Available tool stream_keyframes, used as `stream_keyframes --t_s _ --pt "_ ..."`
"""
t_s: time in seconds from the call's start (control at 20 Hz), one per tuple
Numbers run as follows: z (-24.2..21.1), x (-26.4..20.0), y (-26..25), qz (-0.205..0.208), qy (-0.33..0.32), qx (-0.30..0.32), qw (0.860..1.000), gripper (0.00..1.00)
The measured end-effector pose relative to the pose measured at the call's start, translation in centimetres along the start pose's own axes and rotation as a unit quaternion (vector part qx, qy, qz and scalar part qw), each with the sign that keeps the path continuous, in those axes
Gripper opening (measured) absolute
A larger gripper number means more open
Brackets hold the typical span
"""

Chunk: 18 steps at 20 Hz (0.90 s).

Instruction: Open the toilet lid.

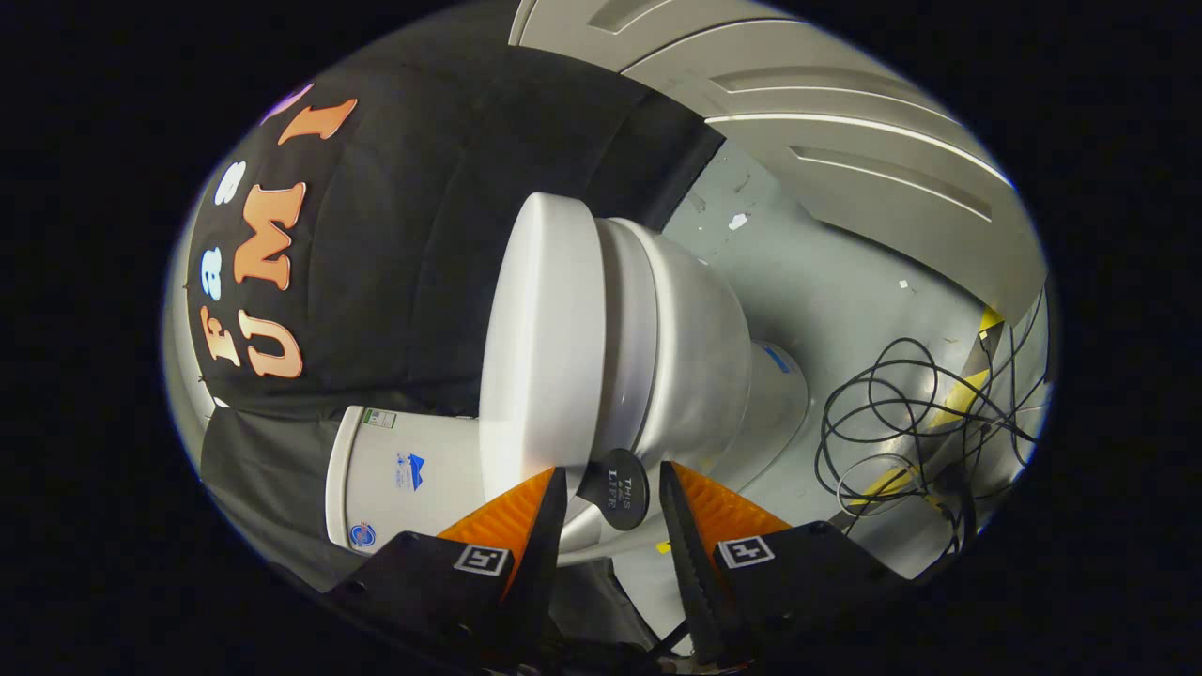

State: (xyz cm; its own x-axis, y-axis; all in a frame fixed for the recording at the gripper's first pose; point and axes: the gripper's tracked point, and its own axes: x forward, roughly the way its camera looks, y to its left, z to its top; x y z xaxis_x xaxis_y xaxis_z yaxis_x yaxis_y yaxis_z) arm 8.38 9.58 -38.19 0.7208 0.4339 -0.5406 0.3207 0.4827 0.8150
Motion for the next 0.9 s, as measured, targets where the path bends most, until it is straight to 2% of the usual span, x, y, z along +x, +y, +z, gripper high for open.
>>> stream_keyframes --t_s 0.05,0.15,0.45,0.5,0.6,0.65,0.75,0.9 --pt "0.1 0.1 -0.1 -0.006 -0.003 -0.001 1.0 0.65" --pt "0.8 0.2 0.1 -0.002 -0.018 0.006 1.0 0.39" --pt "1.2 1.5 0.2 -0.006 -0.031 0.026 0.999 0.23" --pt "0.9 0.2 0.3 -0.002 -0.028 0.029 0.999 0.18" --pt "1.1 0.9 0.2 0.006 -0.03 0.042 0.999 0.16" --pt "1.0 -0.1 0.2 0.011 -0.026 0.052 0.998 0.1" --pt "1.6 -0.3 0.0 0.021 -0.015 0.084 0.996 0.08" --pt "1.1 0.1 -0.3 0.032 0.001 0.08 0.996 0.08"
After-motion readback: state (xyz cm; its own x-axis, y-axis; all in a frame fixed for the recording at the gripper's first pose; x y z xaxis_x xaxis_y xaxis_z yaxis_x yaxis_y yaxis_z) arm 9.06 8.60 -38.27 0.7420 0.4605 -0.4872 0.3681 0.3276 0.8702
